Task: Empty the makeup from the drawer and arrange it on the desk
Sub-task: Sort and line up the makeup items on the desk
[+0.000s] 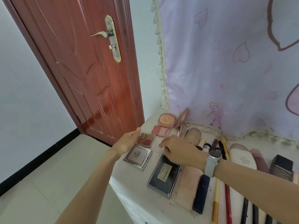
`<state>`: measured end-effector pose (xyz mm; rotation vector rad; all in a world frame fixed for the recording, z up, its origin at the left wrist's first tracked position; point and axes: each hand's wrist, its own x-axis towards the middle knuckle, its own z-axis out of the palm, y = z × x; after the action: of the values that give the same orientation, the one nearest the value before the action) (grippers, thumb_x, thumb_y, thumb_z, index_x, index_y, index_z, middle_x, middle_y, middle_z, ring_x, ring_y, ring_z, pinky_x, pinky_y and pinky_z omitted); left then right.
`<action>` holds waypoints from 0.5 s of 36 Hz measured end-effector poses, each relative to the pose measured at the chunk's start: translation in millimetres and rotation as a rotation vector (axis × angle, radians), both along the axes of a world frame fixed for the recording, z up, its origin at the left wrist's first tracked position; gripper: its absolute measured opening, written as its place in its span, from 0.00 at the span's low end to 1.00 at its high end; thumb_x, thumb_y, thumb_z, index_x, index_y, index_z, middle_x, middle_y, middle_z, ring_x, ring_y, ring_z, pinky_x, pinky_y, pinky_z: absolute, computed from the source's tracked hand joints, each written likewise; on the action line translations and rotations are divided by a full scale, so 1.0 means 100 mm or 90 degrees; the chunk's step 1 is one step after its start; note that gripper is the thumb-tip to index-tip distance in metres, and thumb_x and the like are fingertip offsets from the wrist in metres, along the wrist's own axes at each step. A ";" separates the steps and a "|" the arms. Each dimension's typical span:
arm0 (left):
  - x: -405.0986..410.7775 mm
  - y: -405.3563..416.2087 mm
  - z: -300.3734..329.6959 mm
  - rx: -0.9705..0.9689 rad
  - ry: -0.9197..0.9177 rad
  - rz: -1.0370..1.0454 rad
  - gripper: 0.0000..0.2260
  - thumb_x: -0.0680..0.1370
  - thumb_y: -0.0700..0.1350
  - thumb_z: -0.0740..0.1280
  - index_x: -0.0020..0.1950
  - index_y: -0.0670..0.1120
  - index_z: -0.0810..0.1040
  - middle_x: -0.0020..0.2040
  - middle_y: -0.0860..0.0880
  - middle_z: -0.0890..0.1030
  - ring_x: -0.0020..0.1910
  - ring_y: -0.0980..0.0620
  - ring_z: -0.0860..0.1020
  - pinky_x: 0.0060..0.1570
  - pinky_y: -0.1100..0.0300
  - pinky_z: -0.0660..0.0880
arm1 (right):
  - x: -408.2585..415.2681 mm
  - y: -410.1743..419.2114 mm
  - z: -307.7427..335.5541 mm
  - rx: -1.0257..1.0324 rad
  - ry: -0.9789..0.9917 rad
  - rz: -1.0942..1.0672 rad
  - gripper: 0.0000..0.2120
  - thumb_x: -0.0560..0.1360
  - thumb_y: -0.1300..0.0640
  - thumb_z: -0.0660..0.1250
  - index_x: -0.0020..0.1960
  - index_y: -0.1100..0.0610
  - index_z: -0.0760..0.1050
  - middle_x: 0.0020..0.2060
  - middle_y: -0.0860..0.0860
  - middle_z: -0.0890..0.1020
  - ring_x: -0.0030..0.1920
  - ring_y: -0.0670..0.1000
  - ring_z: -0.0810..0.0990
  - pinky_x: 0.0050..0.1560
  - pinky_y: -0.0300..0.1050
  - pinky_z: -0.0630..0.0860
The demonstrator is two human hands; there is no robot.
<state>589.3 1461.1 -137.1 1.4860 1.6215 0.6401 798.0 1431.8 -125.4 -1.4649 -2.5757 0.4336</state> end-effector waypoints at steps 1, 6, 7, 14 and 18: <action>0.01 -0.04 0.02 0.009 0.001 -0.001 0.15 0.80 0.61 0.51 0.39 0.62 0.74 0.38 0.66 0.77 0.41 0.69 0.74 0.40 0.70 0.64 | -0.01 -0.02 -0.03 -0.016 -0.023 0.019 0.18 0.77 0.59 0.54 0.62 0.59 0.75 0.61 0.54 0.77 0.61 0.55 0.74 0.61 0.49 0.71; -0.02 -0.20 0.00 0.050 0.065 -0.006 0.15 0.79 0.57 0.58 0.62 0.55 0.75 0.57 0.57 0.78 0.55 0.56 0.76 0.51 0.63 0.71 | -0.07 -0.03 -0.07 -0.030 -0.035 0.011 0.19 0.78 0.56 0.52 0.67 0.55 0.71 0.63 0.52 0.76 0.62 0.54 0.74 0.63 0.51 0.69; -0.03 -0.26 0.00 0.053 0.102 -0.006 0.21 0.78 0.58 0.60 0.69 0.51 0.70 0.63 0.52 0.74 0.60 0.53 0.73 0.57 0.60 0.70 | -0.07 -0.03 -0.06 -0.030 -0.023 0.005 0.18 0.78 0.56 0.52 0.65 0.55 0.72 0.62 0.52 0.77 0.61 0.55 0.74 0.63 0.51 0.69; -0.01 -0.63 -0.13 0.045 0.284 -0.052 0.39 0.69 0.65 0.67 0.75 0.55 0.56 0.70 0.50 0.62 0.70 0.47 0.57 0.68 0.48 0.56 | -0.04 -0.05 -0.09 -0.005 0.103 -0.034 0.16 0.78 0.57 0.55 0.62 0.55 0.75 0.60 0.50 0.78 0.60 0.51 0.74 0.63 0.48 0.69; 0.03 -0.70 -0.22 0.089 0.313 -0.032 0.38 0.70 0.62 0.68 0.75 0.54 0.56 0.70 0.50 0.63 0.69 0.48 0.57 0.66 0.50 0.55 | -0.03 -0.09 -0.09 0.016 0.183 -0.049 0.15 0.78 0.59 0.56 0.60 0.57 0.77 0.56 0.51 0.80 0.58 0.51 0.76 0.61 0.47 0.70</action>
<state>592.6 1391.2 -159.4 1.8869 1.9254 0.3813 795.3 1422.7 -134.2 -1.3753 -2.2854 0.5540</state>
